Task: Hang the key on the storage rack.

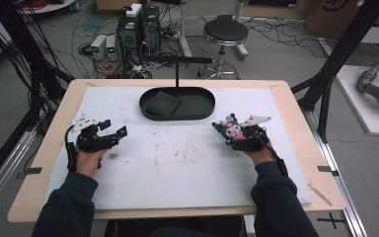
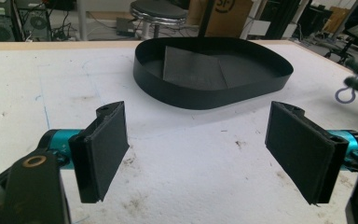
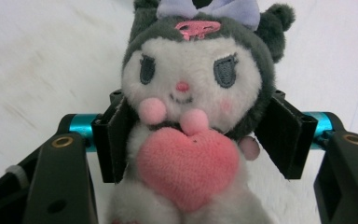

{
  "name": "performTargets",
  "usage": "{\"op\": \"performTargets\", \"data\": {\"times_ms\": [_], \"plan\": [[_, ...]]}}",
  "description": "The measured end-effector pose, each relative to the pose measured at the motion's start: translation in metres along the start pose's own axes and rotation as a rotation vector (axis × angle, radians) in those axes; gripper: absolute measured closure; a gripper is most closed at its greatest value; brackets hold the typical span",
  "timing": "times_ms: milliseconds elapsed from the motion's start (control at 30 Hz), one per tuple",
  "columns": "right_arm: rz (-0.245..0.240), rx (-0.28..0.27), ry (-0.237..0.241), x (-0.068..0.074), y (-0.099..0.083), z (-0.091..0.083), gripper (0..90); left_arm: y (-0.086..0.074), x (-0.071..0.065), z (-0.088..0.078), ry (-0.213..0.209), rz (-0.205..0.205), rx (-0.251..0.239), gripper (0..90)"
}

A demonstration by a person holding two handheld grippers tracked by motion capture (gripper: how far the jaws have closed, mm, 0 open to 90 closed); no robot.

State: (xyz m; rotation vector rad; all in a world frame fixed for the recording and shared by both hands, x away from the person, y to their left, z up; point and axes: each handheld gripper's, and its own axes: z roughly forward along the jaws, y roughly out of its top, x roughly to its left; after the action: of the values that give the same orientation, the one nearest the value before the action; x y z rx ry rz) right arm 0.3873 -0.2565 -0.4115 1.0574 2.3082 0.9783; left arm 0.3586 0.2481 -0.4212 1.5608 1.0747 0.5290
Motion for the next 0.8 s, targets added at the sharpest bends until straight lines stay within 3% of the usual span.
{"op": "performTargets", "data": {"times_ms": [233, 467, 800], "plan": [[-0.035, -0.072, 0.063, 0.000, 0.040, -0.007, 33.2, 0.000, -0.003, 0.001, -0.024, 0.050, 0.001, 20.9], [-0.078, -0.126, 0.083, -0.006, 0.091, -0.008, 33.4, 0.001, -0.004, 0.000, -0.013, 0.055, -0.004, 20.9], [-0.042, -0.141, 0.093, -0.024, 0.143, -0.001, 34.2, 0.001, -0.002, 0.000, -0.010, 0.048, -0.008, 21.4]]}}
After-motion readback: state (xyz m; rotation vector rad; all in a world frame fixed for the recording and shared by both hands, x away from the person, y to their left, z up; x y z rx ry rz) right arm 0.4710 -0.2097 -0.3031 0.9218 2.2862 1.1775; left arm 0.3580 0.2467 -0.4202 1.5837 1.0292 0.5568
